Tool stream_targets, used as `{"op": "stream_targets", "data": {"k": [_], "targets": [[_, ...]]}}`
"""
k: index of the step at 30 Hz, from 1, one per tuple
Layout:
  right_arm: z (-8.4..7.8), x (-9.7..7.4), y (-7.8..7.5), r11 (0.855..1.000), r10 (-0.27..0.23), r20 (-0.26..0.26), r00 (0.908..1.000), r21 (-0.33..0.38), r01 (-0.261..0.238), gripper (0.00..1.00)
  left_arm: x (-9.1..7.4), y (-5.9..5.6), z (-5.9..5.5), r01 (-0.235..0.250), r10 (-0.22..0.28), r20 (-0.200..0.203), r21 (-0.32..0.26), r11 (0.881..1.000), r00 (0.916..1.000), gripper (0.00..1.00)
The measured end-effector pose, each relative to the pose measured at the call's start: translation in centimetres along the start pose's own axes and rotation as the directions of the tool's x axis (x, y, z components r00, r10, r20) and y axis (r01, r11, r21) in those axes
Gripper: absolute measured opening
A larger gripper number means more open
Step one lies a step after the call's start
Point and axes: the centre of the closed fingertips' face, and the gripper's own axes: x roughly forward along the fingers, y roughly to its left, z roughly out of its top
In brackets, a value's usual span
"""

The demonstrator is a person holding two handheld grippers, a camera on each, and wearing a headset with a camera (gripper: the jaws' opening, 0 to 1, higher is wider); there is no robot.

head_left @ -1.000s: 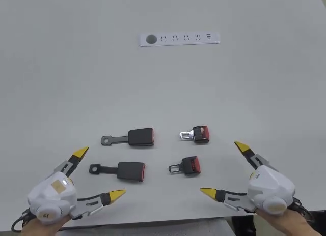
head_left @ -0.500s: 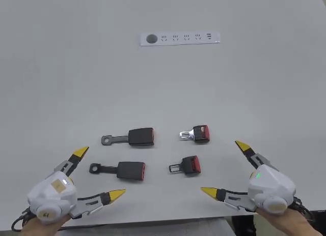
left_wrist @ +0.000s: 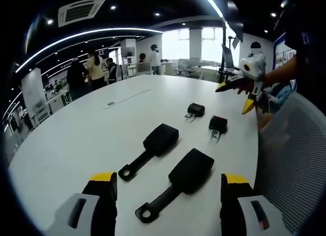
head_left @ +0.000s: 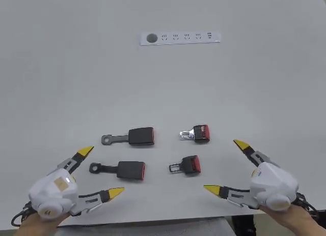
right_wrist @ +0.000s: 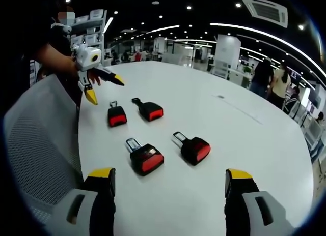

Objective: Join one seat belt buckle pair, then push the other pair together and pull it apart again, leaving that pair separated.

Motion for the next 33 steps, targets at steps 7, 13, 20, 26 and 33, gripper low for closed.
{"op": "stream_targets", "data": {"k": [7,13,20,26,33], "targets": [[0.1,0.3,0.0,0.996,0.049,-0.017,0.9986,-0.072,-0.05,0.81,0.6,-0.5,0.0,0.062,-0.059,-0.044,0.073,0.995,0.9973,0.78],[0.5,0.7,0.1,0.989,0.087,-0.028,0.9958,-0.121,-0.09,0.72,1.2,-0.9,-0.1,0.117,-0.109,-0.072,0.12,0.986,0.9915,0.7],[0.7,1.3,0.4,0.972,0.145,-0.052,0.9881,-0.177,-0.152,0.63,2.0,-1.2,-0.4,0.182,-0.163,-0.114,0.177,0.967,0.98,0.62],[0.7,1.9,1.0,0.952,0.207,-0.084,0.9748,-0.214,-0.22,0.58,2.6,-1.7,-0.7,0.245,-0.211,-0.163,0.23,0.942,0.9637,0.58],[0.6,2.4,1.9,0.916,0.287,-0.134,0.9485,-0.252,-0.313,0.53,3.1,-2.4,-1.0,0.333,-0.277,-0.229,0.264,0.905,0.9332,0.52]]}}
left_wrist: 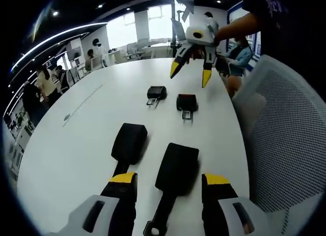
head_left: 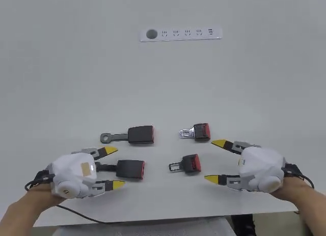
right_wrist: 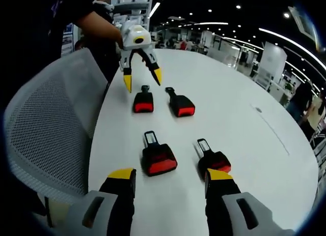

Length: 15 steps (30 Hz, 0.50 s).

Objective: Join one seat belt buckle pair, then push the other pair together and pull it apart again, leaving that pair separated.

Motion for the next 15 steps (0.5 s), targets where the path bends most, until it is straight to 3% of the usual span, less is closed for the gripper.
{"op": "stream_targets", "data": {"k": [2,8,15], "targets": [[0.0,0.3,0.3,0.999,0.04,-0.014,0.9991,-0.022,-0.04,0.52,0.3,-0.3,-0.1,0.037,-0.036,-0.024,0.025,0.999,0.999,0.5],[0.1,1.0,0.6,0.993,0.098,-0.042,0.9943,-0.057,-0.1,0.46,0.9,-0.8,0.2,0.099,-0.095,-0.064,0.058,0.993,0.9934,0.46],[0.1,2.0,1.0,0.981,0.162,-0.074,0.984,-0.093,-0.169,0.42,1.7,-1.1,0.2,0.165,-0.153,-0.116,0.099,0.981,0.9814,0.41]]}}
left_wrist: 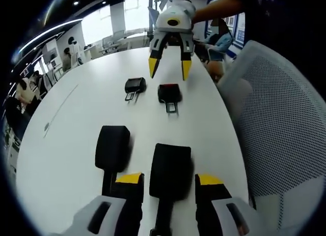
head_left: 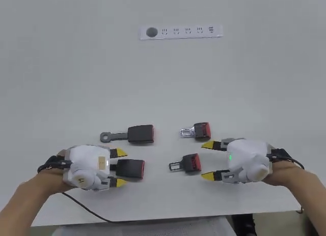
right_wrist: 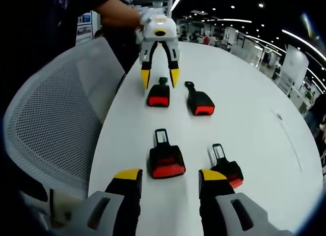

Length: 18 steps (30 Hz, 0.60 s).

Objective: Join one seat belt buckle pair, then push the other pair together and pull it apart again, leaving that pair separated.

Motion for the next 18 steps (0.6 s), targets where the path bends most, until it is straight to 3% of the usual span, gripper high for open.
{"op": "stream_targets", "data": {"k": [7,18], "targets": [[-0.4,0.9,0.2,0.998,0.046,-0.032,0.9984,-0.037,-0.047,0.4,0.4,-0.1,-0.1,0.028,-0.027,-0.031,0.027,0.999,0.9992,0.37],[-0.7,2.2,0.3,0.994,0.085,-0.055,0.9948,-0.063,-0.089,0.36,0.8,0.0,-0.5,0.049,-0.048,-0.048,0.019,0.999,0.9977,0.33]]}}
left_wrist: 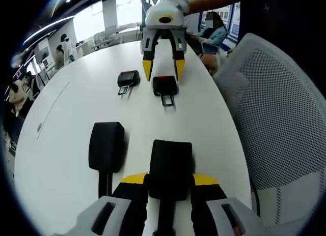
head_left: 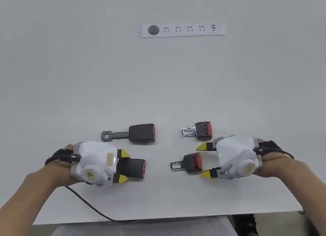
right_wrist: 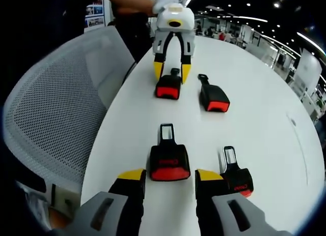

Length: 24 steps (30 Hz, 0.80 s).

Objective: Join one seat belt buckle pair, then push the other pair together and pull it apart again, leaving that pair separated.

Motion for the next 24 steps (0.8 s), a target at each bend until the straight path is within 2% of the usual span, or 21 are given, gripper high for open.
{"op": "stream_targets", "data": {"k": [7,13,18,24], "targets": [[-0.1,0.7,0.1,1.0,0.006,-0.01,0.9999,-0.017,-0.006,0.31,0.1,0.1,-0.2,0.003,-0.003,-0.002,-0.027,1.0,1.0,0.33],[-0.1,0.6,0.0,1.0,-0.004,-0.015,0.9999,0.011,0.004,0.31,0.1,0.3,-0.3,0.001,-0.001,0.004,-0.059,0.998,1.0,0.33],[-0.1,0.7,0.0,0.999,-0.013,-0.016,0.9998,0.034,0.014,0.31,0.1,0.3,-0.3,0.002,-0.001,0.001,-0.064,0.998,1.0,0.32],[0.0,0.7,-0.1,0.998,-0.024,-0.015,0.9996,0.049,0.025,0.3,0.7,0.5,-1.2,0.003,-0.003,-0.002,-0.072,0.997,1.0,0.32]]}}
